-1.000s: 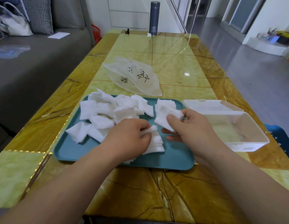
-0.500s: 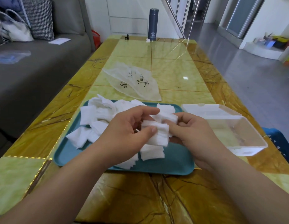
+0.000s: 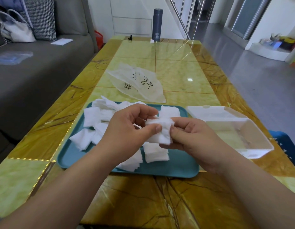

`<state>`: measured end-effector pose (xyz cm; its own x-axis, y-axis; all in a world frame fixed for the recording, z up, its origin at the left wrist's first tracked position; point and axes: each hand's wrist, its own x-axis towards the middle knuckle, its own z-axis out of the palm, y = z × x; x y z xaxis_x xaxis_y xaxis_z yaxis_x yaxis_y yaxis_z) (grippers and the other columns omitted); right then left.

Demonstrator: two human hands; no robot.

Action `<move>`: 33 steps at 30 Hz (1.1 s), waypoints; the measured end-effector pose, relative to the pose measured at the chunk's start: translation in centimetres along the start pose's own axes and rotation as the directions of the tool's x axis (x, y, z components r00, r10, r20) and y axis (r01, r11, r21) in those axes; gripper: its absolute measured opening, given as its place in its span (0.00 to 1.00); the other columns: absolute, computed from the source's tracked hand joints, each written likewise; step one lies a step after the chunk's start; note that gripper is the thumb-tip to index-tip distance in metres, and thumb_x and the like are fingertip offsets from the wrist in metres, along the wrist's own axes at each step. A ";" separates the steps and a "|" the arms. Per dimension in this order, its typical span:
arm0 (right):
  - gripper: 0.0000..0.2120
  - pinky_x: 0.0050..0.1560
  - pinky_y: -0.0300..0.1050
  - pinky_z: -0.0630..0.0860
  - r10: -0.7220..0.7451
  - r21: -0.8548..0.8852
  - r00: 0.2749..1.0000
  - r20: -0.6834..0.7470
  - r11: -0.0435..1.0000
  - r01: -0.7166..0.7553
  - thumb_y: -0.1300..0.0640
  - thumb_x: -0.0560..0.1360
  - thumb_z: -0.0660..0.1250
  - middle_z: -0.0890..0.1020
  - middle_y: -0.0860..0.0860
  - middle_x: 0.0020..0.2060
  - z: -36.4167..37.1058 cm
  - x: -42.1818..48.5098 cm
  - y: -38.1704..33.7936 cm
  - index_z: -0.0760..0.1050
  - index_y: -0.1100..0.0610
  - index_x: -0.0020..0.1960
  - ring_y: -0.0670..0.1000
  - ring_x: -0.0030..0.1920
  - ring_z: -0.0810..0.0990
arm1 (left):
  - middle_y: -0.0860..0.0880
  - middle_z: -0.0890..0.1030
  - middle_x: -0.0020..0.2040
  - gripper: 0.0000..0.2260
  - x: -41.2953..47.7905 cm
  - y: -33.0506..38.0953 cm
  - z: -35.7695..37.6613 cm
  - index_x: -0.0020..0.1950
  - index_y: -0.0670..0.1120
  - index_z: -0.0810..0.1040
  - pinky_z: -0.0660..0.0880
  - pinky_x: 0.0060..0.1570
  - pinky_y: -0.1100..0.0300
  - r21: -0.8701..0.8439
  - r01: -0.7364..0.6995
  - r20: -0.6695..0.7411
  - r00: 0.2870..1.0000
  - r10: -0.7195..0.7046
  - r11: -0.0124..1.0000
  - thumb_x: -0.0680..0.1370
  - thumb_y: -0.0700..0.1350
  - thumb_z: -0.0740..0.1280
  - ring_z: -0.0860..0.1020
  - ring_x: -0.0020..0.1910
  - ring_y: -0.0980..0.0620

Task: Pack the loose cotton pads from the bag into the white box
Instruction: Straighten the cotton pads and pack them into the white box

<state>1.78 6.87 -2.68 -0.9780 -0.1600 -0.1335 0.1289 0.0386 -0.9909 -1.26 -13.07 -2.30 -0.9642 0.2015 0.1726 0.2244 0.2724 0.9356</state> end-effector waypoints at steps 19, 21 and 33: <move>0.28 0.69 0.58 0.76 0.080 -0.135 0.990 -0.114 0.986 -0.095 0.62 0.70 0.66 0.83 0.50 0.60 1.3 0.4 0.8 0.75 0.36 0.64 0.52 0.62 0.81 | 0.50 0.79 0.35 0.05 -0.4 -1.0 1.1 0.52 0.53 0.83 0.71 0.34 0.62 0.093 0.033 0.177 0.983 -0.049 0.995 0.77 0.47 0.75 0.74 0.32 0.57; 0.31 0.68 0.53 0.76 0.086 -0.166 0.992 -0.091 0.981 -0.100 0.67 0.74 0.63 0.80 0.50 0.62 1.3 0.3 0.5 0.73 0.37 0.66 0.53 0.62 0.80 | 0.56 0.79 0.34 0.07 -0.6 -1.2 1.2 0.53 0.54 0.82 0.71 0.34 0.65 0.171 -0.013 0.209 0.978 -0.023 0.985 0.77 0.45 0.74 0.75 0.31 0.59; 0.15 0.62 0.63 0.81 -0.032 -0.213 0.991 -0.130 0.977 0.004 0.54 0.72 0.67 0.87 0.50 0.51 0.9 0.0 0.8 0.81 0.46 0.58 0.55 0.56 0.86 | 0.48 0.83 0.33 0.22 -1.3 0.7 2.3 0.43 0.47 0.78 0.77 0.35 0.51 0.211 0.164 0.059 0.982 -0.180 0.964 0.84 0.62 0.58 0.78 0.30 0.52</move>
<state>2.04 6.04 -3.49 -0.9947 -0.0314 -0.0980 0.0873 0.2474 -0.9650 0.46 -10.99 -2.59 -0.9787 0.2045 -0.0167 0.0884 0.4939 0.8650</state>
